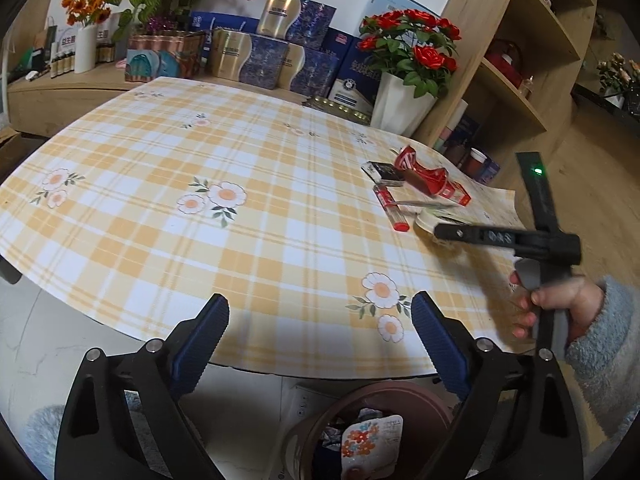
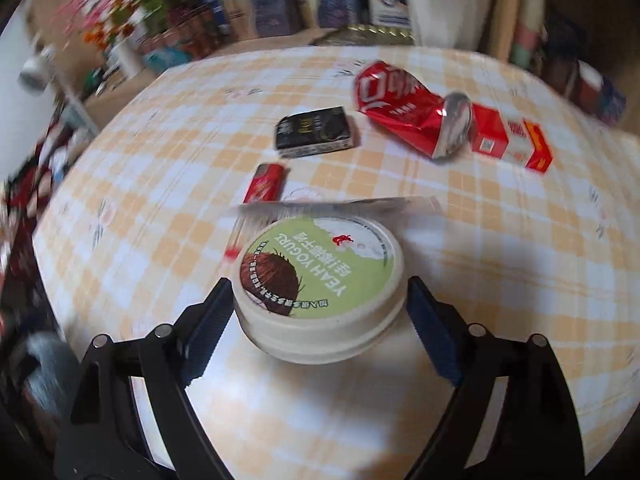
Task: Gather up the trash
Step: 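Move the right tool back to the table and grasp the round YEAH YOGURT lid, then grasp the black plastic spork with the left tool while the right tool lifts the yogurt lid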
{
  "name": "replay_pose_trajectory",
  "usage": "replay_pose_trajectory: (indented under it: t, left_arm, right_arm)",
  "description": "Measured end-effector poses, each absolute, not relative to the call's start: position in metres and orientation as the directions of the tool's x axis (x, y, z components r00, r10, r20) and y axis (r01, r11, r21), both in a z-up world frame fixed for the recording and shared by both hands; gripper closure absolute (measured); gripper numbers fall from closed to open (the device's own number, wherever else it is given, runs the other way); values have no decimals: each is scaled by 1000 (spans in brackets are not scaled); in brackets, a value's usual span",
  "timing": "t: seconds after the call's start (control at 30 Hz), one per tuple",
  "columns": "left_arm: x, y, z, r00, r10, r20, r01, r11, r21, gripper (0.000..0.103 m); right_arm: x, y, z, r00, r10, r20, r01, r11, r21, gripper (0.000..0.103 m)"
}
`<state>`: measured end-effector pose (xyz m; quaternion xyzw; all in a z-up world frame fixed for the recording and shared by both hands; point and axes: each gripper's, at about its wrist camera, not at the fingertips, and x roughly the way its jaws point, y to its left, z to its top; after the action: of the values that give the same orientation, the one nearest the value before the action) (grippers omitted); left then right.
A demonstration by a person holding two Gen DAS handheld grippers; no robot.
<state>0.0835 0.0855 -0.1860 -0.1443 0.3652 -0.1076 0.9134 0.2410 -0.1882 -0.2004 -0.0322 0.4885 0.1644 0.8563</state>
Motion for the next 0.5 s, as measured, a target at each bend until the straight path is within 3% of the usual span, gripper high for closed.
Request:
replay_pose_trajectory:
  t: [0.13, 0.5]
  left_arm:
    - [84, 76, -185, 699, -327, -636, 125, 932, -341, 13]
    - [123, 23, -184, 613, -403, -680, 302, 914, -270, 13]
  right_arm:
    - [212, -199, -193, 480, 210, -852, -368, 930, 23, 18]
    - [193, -308, -191, 619, 235, -749, -169, 972, 165, 18]
